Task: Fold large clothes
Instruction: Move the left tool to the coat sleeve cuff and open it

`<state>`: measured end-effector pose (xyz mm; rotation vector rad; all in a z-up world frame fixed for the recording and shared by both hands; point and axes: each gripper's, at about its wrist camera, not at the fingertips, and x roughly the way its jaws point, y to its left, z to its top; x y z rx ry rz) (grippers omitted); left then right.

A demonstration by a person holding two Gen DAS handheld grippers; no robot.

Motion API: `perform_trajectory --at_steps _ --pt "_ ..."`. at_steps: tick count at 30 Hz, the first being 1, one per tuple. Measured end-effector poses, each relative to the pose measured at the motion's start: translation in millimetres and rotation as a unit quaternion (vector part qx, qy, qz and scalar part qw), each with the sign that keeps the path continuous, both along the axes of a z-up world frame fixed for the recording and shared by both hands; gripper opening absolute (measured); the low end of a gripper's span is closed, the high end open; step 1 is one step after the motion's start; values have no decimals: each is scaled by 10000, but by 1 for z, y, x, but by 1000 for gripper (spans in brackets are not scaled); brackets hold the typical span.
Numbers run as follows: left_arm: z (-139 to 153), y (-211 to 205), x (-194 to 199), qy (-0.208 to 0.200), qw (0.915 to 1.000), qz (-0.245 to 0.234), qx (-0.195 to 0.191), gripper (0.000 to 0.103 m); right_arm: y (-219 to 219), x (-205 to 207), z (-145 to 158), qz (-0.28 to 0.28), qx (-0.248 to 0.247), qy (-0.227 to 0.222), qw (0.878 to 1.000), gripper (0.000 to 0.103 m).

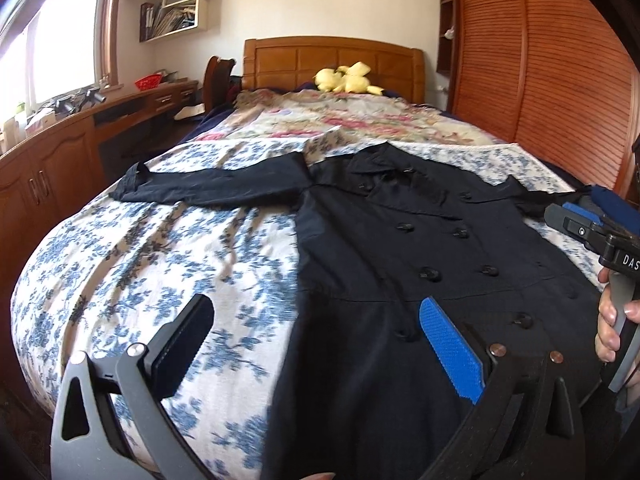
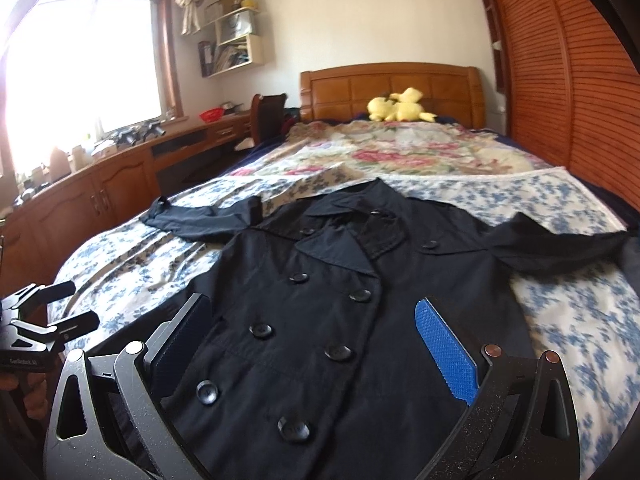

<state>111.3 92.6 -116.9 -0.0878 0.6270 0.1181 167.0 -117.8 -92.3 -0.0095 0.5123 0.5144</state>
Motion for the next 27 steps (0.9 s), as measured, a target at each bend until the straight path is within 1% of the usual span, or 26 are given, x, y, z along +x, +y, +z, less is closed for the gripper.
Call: perform_trajectory --at_steps 6,9,12,15,18,23,25,27 --pt "-11 29 15 211 9993 299 90 103 48 37 -12 509 -63 21 9987 103" --pt "-18 44 23 341 9985 433 18 103 69 51 -21 760 -132 71 9970 103" --pt "-26 57 33 489 9973 552 64 103 86 59 -37 970 -260 131 9949 103" --pt "-34 70 44 614 9964 583 -10 103 98 64 -59 1120 -400 321 9924 103" --pt "-41 85 55 723 9954 607 -132 103 103 67 -70 1191 -504 459 9905 103" --pt "-47 122 79 790 9941 647 -355 103 102 68 -75 1203 -464 535 9902 103" --pt "-48 136 89 785 9939 654 -404 103 102 69 -78 1203 -492 578 9898 103" --pt "-48 149 99 822 9936 685 -367 103 103 70 -79 1197 -512 590 9897 103"
